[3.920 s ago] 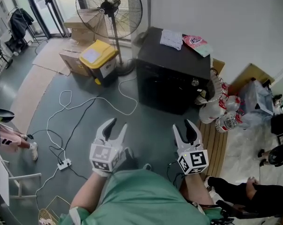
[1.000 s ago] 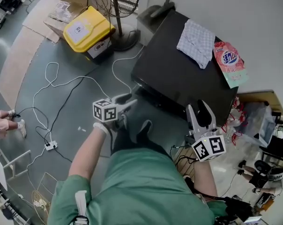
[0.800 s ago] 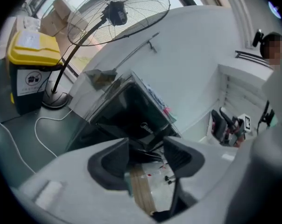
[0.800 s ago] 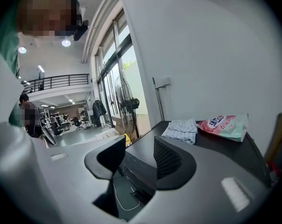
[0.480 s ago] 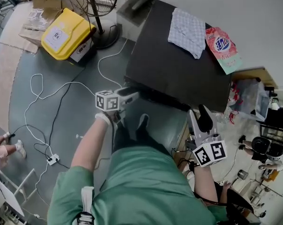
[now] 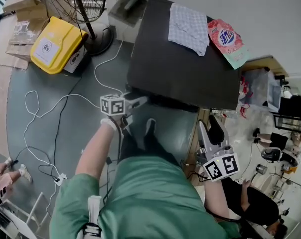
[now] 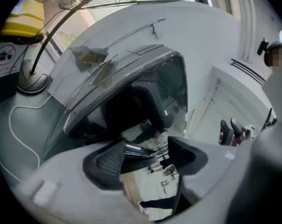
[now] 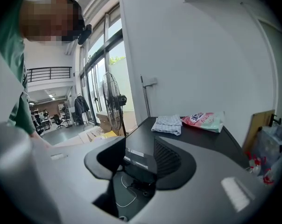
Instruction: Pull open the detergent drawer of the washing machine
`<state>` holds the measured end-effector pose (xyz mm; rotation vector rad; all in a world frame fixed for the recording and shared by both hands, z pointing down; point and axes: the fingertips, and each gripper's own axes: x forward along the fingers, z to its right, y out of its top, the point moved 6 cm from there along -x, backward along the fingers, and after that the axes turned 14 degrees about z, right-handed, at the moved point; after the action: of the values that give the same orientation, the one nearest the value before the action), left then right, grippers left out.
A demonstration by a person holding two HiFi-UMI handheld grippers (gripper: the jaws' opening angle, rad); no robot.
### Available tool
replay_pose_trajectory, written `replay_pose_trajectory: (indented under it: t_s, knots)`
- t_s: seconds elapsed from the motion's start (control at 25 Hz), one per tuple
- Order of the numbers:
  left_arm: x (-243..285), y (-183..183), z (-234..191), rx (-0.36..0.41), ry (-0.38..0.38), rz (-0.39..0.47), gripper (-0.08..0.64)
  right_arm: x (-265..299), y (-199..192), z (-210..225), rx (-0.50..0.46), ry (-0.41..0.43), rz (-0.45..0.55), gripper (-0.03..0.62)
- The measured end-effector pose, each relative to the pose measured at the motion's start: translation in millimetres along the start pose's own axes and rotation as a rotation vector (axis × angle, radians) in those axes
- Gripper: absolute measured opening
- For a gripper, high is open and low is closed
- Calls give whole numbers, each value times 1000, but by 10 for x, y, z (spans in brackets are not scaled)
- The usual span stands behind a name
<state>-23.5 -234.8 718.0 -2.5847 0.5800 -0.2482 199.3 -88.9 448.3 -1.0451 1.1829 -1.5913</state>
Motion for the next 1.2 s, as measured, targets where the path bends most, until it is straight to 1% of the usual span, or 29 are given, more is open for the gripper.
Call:
replay_pose_trajectory:
  t_s: [0.2,0.28,0.4,0.68,0.96,1.12,1.2]
  knots:
    - [114,12,49,-39,-79,-7,335,-75,-65,-23,15,-22,-10,181]
    - [147,25,44,-51,-95,-8,345,-96,-98,-24,21,-29,-14,181]
    - [166,29,27,-61,-111,-20,341,-136,-142,-14,30,-33,-19,181]
    - [167,30,14,-84,-112,-7,319,-169,-249,-58,66,-15,-32,181]
    - [138,8,36,-86,-104,54,321,-174,-363,-182,77,29,-52,181]
    - [73,-48,25,-106,-115,93,302,-230,-383,-296,67,64,-73,181]
    - [38,-62,30,-90,-120,98,296,-256,-392,-344,58,81,-85,181]
